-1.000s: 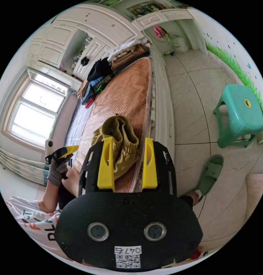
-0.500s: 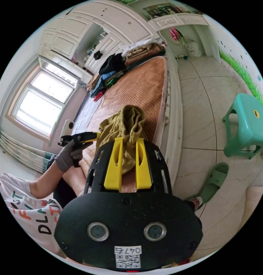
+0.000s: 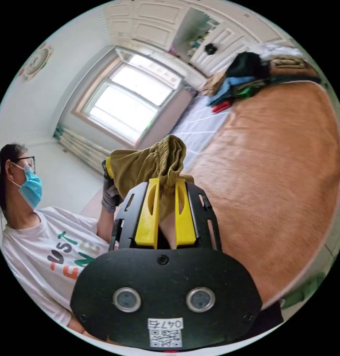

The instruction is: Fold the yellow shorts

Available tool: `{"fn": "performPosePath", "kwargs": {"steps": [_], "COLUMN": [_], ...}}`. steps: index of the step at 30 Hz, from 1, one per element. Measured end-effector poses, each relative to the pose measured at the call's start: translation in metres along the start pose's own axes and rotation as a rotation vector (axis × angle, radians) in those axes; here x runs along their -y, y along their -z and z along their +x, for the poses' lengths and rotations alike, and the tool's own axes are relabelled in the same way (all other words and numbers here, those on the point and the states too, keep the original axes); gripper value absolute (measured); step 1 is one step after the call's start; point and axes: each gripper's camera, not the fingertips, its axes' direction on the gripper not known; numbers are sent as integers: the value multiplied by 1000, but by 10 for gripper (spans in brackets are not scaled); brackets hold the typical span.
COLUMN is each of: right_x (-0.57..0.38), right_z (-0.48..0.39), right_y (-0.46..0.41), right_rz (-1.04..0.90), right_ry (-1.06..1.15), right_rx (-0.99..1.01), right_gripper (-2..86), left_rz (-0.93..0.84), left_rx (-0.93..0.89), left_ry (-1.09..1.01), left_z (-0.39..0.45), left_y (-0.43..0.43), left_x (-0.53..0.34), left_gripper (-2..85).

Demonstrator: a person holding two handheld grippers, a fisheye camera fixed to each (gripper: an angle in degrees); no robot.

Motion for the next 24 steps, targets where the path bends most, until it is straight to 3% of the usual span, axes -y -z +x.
{"fn": "performPosePath", "kwargs": {"steps": [9, 12, 15, 18, 20, 24], "right_x": [68, 80, 74, 57, 45, 26], "right_z": [-182, -242, -283, -289, -270, -241], "right_y": [-268, -337, -378, -406, -427, -458], "right_rz": [-321, -413, -490, -532, -550, -573], "right_ry": [237, 339, 416, 422, 322, 161], "right_rx": [392, 402, 455, 429, 457, 497], "right_gripper": [58, 69, 65, 55, 47, 37], "left_rz": [592, 770, 1033, 1324, 1489, 1545], "left_rx": [136, 319, 607, 904, 1064, 1133], "left_ry": [-89, -181, -170, 68, 419, 943], "left_z": [269, 363, 448, 480, 459, 405], "left_y": [392, 513, 618, 684, 713, 725], "left_x": [-139, -193, -305, -451, -559, -672], "left_gripper": [-9, -9, -9, -10, -10, -9]}}
